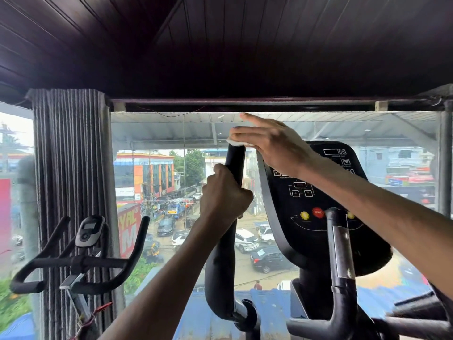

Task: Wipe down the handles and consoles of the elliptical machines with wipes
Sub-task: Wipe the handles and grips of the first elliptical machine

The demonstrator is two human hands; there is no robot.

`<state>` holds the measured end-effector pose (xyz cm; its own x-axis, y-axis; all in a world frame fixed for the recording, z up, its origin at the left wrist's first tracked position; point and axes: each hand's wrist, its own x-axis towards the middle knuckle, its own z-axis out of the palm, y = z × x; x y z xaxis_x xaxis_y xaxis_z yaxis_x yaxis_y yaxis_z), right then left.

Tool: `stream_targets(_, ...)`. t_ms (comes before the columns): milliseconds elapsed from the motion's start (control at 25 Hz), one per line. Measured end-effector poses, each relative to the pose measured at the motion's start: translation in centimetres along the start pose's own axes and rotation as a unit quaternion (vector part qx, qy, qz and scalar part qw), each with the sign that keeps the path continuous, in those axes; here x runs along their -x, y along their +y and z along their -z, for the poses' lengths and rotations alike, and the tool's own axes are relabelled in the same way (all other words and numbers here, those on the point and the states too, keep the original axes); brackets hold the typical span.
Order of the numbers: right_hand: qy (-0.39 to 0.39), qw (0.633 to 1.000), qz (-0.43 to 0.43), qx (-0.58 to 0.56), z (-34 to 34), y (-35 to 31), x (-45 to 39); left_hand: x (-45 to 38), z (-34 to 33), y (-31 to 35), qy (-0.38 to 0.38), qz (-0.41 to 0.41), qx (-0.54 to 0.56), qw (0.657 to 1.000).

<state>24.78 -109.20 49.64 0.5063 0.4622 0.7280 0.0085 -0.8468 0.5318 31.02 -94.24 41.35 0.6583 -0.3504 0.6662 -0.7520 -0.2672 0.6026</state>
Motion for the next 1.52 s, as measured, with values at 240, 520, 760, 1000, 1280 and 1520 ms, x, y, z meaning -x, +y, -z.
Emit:
stream_targets(240,-0.008,0.999,0.016,0.038,-0.7,-2.8,0.7,0.1,0.1,-0.1,0.004,-0.008,0.015,1.000)
stream_targets(520,0.006,0.998,0.008,0.065,-0.4,-2.7,0.2,0.1,0.1,-0.3,0.000,-0.013,0.031,0.999)
stream_targets(760,0.020,0.997,0.049,0.051,-0.2,-3.1,2.6,0.5,0.0,-0.5,-0.003,-0.013,0.027,1.000)
stream_targets(1000,-0.010,0.998,0.013,0.053,0.0,-4.0,0.7,0.9,0.3,-0.5,-0.004,-0.004,0.015,1.000)
stream_targets(1280,0.015,0.998,0.032,0.049,-0.2,-3.8,2.0,1.5,0.2,-0.7,0.001,-0.011,0.017,1.000)
stream_targets(1520,-0.026,0.999,0.024,0.023,-0.9,-5.1,1.6,2.0,0.3,-0.8,-0.008,0.009,0.022,1.000)
